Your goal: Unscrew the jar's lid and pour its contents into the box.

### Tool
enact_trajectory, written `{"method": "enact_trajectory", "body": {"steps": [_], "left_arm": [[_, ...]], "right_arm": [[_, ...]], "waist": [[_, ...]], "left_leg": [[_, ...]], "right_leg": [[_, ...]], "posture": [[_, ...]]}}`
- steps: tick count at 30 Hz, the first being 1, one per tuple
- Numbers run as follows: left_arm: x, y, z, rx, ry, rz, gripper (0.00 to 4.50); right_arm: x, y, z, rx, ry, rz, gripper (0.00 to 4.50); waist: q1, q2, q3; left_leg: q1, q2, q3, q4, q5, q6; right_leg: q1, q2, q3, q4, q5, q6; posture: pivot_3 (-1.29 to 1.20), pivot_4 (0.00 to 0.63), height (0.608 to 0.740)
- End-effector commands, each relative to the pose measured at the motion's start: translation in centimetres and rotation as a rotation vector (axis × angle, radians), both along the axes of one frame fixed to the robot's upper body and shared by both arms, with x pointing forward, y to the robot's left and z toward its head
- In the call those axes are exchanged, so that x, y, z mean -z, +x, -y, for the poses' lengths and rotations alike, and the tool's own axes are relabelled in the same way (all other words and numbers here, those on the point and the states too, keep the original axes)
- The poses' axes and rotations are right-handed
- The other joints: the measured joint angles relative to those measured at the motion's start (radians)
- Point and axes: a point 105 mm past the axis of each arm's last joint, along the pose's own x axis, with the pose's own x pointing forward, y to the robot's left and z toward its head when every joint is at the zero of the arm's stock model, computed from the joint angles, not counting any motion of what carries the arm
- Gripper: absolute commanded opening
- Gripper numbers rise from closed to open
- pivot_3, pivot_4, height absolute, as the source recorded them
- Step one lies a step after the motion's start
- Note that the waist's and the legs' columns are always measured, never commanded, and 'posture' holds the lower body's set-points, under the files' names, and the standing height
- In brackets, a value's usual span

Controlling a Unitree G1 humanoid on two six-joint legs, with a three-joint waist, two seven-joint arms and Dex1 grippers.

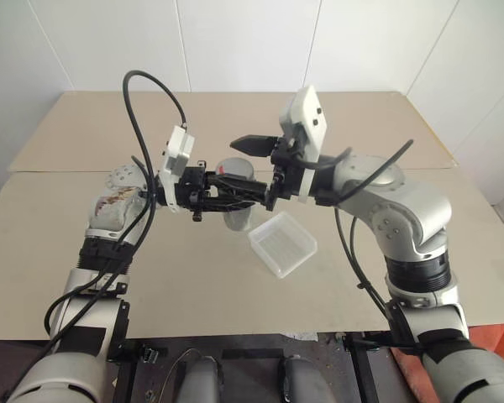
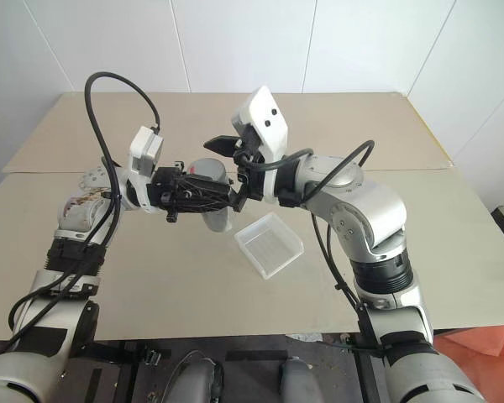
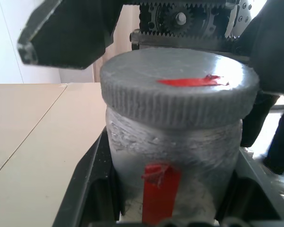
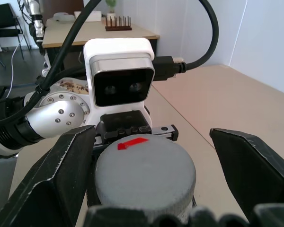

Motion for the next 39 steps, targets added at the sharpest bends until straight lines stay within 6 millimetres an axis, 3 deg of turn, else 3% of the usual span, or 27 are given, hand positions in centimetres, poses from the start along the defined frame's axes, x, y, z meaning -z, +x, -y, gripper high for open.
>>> {"method": "enact_trajectory", "body": {"steps": [1, 5, 6, 10, 13, 17, 19, 22, 28, 29, 32, 39], "left_arm": [[-1.3, -0.4, 0.1, 0.016, -0.013, 0.061, 1.95], [-1.3, -0.5, 0.1, 0.021, -0.011, 0.064, 1.95], [-1.3, -0.5, 0.1, 0.021, -0.011, 0.064, 1.95], [-1.3, -0.8, -0.1, 0.038, 0.004, 0.068, 1.95], [-1.2, -1.4, -0.4, 0.077, 0.019, 0.065, 1.95], [-1.5, -3.3, -0.5, 0.188, 0.043, 0.073, 1.95], [-1.8, -4.4, -0.3, 0.241, 0.051, 0.071, 1.95], [-2.0, -5.8, 0.0, 0.304, 0.069, 0.074, 1.95], [-2.2, -6.6, -0.1, 0.306, 0.068, 0.090, 1.95], [-2.1, -6.4, -0.3, 0.279, 0.066, 0.091, 1.95], [-1.7, -5.9, -1.0, 0.217, 0.067, 0.081, 1.95], [-0.6, -3.7, -3.4, 0.026, 0.049, 0.037, 1.95]], "right_arm": [[-1.0, -0.2, -0.1, -0.016, -0.008, 0.049, 4.10], [-0.9, 0.0, -0.2, -0.028, -0.004, 0.044, 2.82], [-1.0, 0.0, -0.2, -0.030, -0.001, 0.046, 2.74], [-1.6, 0.2, -0.1, -0.054, 0.026, 0.059, 2.74], [-2.0, -0.5, 0.1, -0.173, 0.040, 0.090, 2.74], [-1.9, -3.5, 1.0, -0.631, 0.032, 0.110, 2.74], [-1.6, -4.0, 1.2, -0.821, 0.013, 0.100, 2.74], [-1.5, -3.9, 0.6, -0.954, 0.012, 0.065, 2.74], [-0.8, -1.8, -1.6, -0.922, -0.032, 0.062, 2.74], [-0.9, -1.5, -1.5, -0.908, -0.023, 0.064, 3.46], [-1.3, -0.8, -0.5, -0.854, 0.004, 0.108, 4.33], [-2.2, -1.1, 3.4, -0.562, 0.038, 0.215, 4.42]], "waist": [[0.000, 0.000, 0.000], [0.000, 0.000, 0.000], [0.000, 0.000, 0.000], [0.000, 0.000, 0.000], [0.000, 0.000, 0.000], [-0.001, 0.000, 0.000], [-0.002, 0.001, 0.000], [-0.009, 0.001, 0.001], [-0.025, 0.001, 0.001], [-0.025, 0.001, 0.001], [-0.019, 0.001, 0.001], [0.003, 0.001, 0.001]], "left_leg": [[0.000, 0.000, 0.000, 0.000, 0.000, 0.000], [0.000, 0.000, 0.000, 0.000, 0.000, 0.000], [0.000, 0.000, 0.000, 0.000, 0.000, 0.000], [0.000, 0.000, 0.000, 0.000, 0.000, 0.000], [0.000, 0.000, 0.000, 0.000, 0.000, 0.000], [0.000, 0.000, 0.000, 0.000, 0.000, 0.000], [0.000, 0.000, 0.000, 0.001, 0.000, 0.000], [0.001, 0.001, 0.000, 0.001, 0.000, 0.000], [0.001, 0.001, 0.000, 0.001, 0.000, 0.000], [0.001, 0.001, 0.000, 0.001, 0.000, 0.000], [0.001, 0.001, 0.000, 0.001, 0.000, 0.000], [0.001, 0.001, 0.000, 0.001, 0.000, 0.000]], "right_leg": [[0.000, 0.000, 0.000, 0.000, 0.000, 0.000], [0.000, 0.000, 0.000, 0.000, 0.000, 0.000], [0.000, 0.000, 0.000, 0.000, 0.000, 0.000], [0.000, 0.000, 0.000, 0.000, 0.000, 0.000], [0.000, 0.000, 0.000, 0.000, 0.000, 0.000], [0.000, 0.000, 0.000, 0.000, 0.000, 0.000], [0.001, 0.000, 0.000, 0.000, 0.000, 0.000], [0.001, 0.001, 0.000, 0.000, 0.000, 0.000], [0.000, 0.001, 0.000, 0.001, 0.000, 0.000], [0.000, 0.001, 0.000, 0.001, 0.000, 0.000], [0.000, 0.000, 0.000, 0.001, 0.000, 0.000], [0.000, 0.000, -0.001, 0.001, 0.000, 0.000]], "posture": [[0.00, 0.150, 0.740], [0.00, 0.150, 0.740], [0.00, 0.150, 0.740], [0.00, 0.150, 0.740], [0.00, 0.150, 0.740], [0.00, 0.150, 0.740], [0.00, 0.150, 0.740], [0.00, 0.150, 0.740], [0.00, 0.150, 0.740], [0.00, 0.150, 0.740], [0.00, 0.150, 0.740], [0.00, 0.150, 0.740]]}}
